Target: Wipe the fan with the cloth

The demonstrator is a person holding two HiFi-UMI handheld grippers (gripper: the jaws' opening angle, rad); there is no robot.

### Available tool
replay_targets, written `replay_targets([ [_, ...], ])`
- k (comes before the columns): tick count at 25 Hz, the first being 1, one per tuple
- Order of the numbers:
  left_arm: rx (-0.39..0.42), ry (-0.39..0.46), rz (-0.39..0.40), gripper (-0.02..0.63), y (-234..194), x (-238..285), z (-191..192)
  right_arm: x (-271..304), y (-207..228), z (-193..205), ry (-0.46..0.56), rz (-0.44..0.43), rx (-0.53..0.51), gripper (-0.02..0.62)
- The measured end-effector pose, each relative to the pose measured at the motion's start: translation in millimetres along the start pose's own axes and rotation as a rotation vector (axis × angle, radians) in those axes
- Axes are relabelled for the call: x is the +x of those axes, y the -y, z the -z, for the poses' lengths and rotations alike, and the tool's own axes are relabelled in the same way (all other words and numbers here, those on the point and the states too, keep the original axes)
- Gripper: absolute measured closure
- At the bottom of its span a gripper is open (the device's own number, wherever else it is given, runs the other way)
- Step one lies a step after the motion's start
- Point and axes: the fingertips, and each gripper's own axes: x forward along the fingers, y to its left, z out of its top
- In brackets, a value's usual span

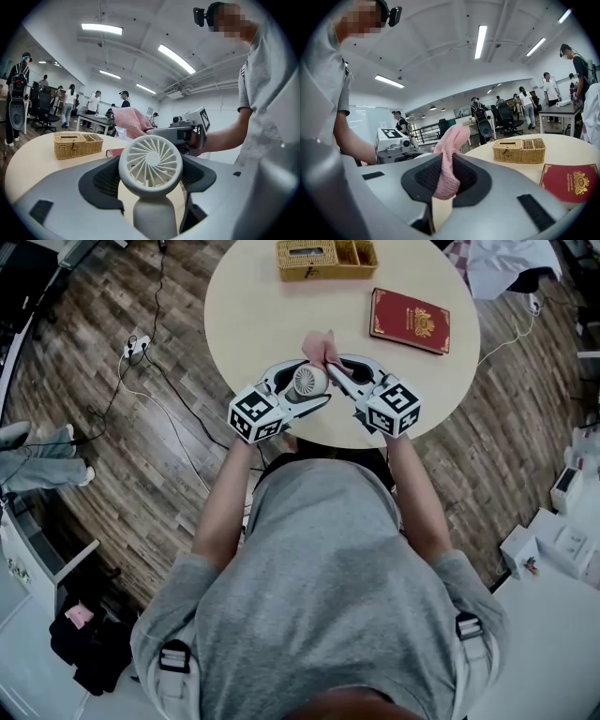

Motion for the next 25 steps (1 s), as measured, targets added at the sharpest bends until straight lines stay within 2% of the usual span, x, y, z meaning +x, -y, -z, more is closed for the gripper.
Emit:
replay_targets([
  [6, -0.057, 0.056, 0.009, 0.232, -6.8, -7.0, -5.9, 2.7, -5.4, -4.3, 0.031, -0.029, 0.051, 0.554],
  [13, -0.136, 0.115, -0.011, 0.232, -19.8, -18.8, -8.5, 1.3, -25.9, 3.0, 0.031, -0.106, 0.087, 0.554],
  [18, -0.172, 0.143, 0.018, 0.232, -19.1, -19.0, -9.1, -0.4, -29.0, 3.7, 0.032, -0.139, 0.101, 0.554],
  [22, -0.176, 0.163, 0.060, 0.232, -9.5, -20.6, -13.3, -2.6, -23.2, 1.4, 0.042, -0.124, 0.108, 0.554],
  [25, -0.140, 0.161, 0.090, 0.232, 0.8, -19.9, -17.9, -1.6, -17.3, 1.1, 0.028, -0.113, 0.094, 0.554],
])
